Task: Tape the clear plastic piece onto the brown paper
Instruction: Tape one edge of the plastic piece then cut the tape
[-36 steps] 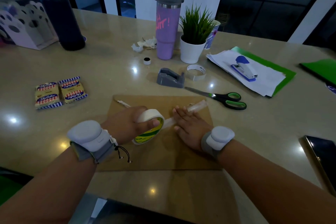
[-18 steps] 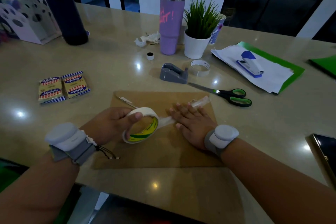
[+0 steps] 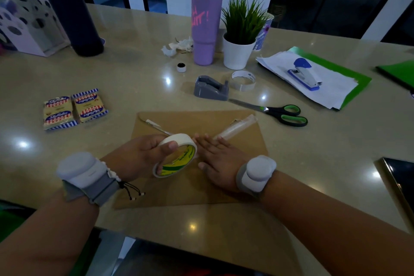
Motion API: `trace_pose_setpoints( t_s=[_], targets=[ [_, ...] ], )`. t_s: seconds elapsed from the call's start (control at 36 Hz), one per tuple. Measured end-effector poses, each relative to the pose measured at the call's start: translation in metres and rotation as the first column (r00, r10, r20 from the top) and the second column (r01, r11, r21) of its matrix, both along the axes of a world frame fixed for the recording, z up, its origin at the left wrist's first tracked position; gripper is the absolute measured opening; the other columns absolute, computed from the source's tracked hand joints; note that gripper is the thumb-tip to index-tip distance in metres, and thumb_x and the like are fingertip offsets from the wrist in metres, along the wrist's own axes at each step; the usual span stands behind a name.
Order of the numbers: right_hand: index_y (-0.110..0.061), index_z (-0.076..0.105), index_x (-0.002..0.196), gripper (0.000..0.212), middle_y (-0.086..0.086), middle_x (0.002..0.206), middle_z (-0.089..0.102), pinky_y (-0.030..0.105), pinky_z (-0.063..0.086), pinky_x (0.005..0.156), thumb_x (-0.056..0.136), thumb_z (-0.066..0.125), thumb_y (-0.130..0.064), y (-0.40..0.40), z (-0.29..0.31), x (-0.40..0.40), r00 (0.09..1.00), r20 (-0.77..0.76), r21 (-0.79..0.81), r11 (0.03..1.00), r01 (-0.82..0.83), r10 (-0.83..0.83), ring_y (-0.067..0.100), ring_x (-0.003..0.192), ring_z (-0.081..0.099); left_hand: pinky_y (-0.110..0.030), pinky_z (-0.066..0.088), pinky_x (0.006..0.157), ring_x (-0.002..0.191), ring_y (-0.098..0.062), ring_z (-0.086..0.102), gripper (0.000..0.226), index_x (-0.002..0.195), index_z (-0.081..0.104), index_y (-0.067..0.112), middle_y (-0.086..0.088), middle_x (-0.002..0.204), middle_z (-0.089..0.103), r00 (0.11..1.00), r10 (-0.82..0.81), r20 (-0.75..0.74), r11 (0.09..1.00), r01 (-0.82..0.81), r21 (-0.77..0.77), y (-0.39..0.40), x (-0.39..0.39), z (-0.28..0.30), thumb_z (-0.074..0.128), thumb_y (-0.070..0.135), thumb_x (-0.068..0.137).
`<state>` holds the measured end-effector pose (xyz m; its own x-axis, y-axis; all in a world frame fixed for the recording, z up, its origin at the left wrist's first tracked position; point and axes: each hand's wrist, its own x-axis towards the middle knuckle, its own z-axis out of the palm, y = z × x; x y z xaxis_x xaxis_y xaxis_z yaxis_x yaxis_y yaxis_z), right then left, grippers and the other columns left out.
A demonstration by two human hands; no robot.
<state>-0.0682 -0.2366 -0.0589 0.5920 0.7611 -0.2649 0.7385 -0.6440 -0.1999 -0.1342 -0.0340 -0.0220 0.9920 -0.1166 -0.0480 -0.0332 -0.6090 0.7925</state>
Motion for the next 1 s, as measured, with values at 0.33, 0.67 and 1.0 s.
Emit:
trace_pose_setpoints(
  t_s=[0.33,0.67,1.0],
  targets=[
    [-0.034,0.000,0.146,0.055,-0.004,0.158,-0.011,0.038,-0.005,0.118,0.096,0.018,-0.047,-0.004,0.000,0.007,0.997,-0.002,-0.058,0.996,-0.074,0.074,0.016,0.146,-0.009,-0.007,0.039,0.057,0.047,-0.006,0.052,0.071,0.039,0.054,0.023,-0.001,0.045,0.058,1.000,0.018,-0.021,1.000,-0.019,-0.012,-0.003,0.005,0.001,0.035,0.092,0.049],
    [-0.028,-0.001,0.147,0.055,-0.007,0.159,-0.004,0.038,-0.005,0.119,0.097,0.018,-0.043,-0.008,0.005,-0.001,0.996,0.005,-0.074,0.993,-0.094,0.094,0.014,0.146,-0.006,-0.006,0.038,0.054,0.046,-0.001,0.052,0.076,0.047,0.056,0.027,0.007,0.048,0.064,0.999,0.038,-0.016,0.999,-0.038,-0.014,-0.002,0.002,0.000,0.026,0.097,0.045],
    [-0.029,0.002,0.147,0.056,-0.007,0.159,0.000,0.044,-0.007,0.117,0.096,0.016,-0.046,-0.010,0.002,0.001,0.997,0.024,-0.059,0.995,-0.079,0.080,0.013,0.146,-0.004,-0.009,0.042,0.050,0.041,-0.003,0.052,0.064,0.045,0.053,0.026,0.003,0.043,0.062,0.999,0.027,-0.045,1.000,-0.027,0.000,-0.008,0.016,0.016,0.035,0.087,0.052]
  ],
)
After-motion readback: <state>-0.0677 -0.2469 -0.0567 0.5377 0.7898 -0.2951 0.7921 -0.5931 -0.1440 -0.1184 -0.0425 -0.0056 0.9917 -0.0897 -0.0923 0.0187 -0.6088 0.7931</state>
